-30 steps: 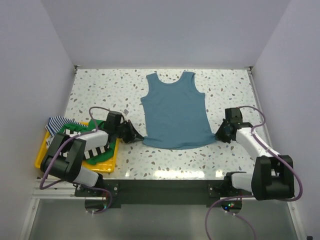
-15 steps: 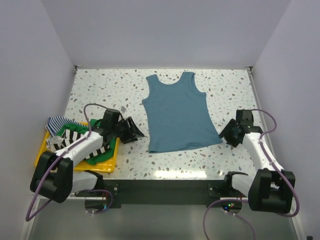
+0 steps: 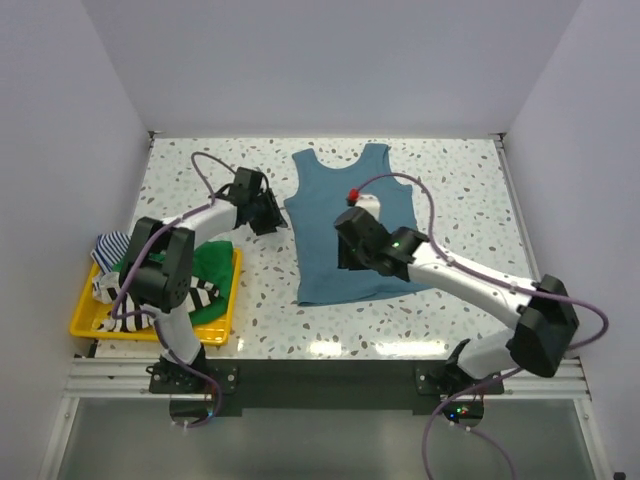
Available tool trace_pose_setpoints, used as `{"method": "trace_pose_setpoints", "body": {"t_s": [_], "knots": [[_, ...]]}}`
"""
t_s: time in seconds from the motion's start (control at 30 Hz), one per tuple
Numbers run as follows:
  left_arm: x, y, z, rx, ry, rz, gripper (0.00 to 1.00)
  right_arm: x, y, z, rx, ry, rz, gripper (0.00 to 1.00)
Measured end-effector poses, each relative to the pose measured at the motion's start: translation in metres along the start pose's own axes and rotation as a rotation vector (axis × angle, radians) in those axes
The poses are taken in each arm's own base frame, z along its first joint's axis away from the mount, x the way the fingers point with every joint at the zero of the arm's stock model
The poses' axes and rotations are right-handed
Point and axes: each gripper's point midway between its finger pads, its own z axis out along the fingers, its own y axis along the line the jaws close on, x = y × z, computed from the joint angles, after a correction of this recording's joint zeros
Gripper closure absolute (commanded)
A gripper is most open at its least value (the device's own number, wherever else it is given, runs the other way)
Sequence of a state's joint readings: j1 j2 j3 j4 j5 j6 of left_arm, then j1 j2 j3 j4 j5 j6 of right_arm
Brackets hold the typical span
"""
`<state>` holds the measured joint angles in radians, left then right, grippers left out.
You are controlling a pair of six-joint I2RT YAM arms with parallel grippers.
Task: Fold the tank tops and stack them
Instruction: Flatten the tank top out
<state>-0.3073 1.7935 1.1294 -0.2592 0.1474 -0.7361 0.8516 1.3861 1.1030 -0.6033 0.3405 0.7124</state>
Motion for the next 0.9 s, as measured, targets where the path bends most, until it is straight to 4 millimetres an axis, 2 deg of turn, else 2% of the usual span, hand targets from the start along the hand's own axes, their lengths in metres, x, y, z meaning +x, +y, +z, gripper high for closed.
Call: {"method": "trace_pose_setpoints", "body": {"t_s": [0.07,0.17,0.3,0.4,0.53,0.73,0.77,0.9], "knots": [[-0.006,0.008,0.016,-0.047,0.005,-0.008,0.58,0.013,0.025,0.01,-0.009,0.025,-0.063,0.62],[-0.021,0.005,0.036,-0.069,-0.013,-0.007,0.59,0.035,0.056,0.025,-0.013,0.055,-0.148,0.63],[-0.035,0.002,0.05,-0.082,-0.037,-0.004,0.6,0.057,0.093,0.038,-0.019,0.067,-0.247,0.65],[-0.043,0.001,0.056,-0.088,-0.054,0.006,0.68,0.072,0.116,0.044,-0.037,0.071,-0.298,0.67],[-0.05,0.0,0.063,-0.095,-0.065,0.019,0.8,0.091,0.126,0.055,-0.021,0.083,-0.349,0.67],[-0.056,-0.002,0.07,-0.097,-0.074,0.021,0.98,0.109,0.123,0.067,0.014,0.098,-0.392,0.71],[-0.057,-0.002,0.07,-0.096,-0.075,0.022,1.0,0.11,0.123,0.068,0.015,0.099,-0.394,0.74],[-0.059,-0.004,0.071,-0.094,-0.079,0.023,1.0,0.116,0.121,0.073,0.024,0.107,-0.401,0.77]]}}
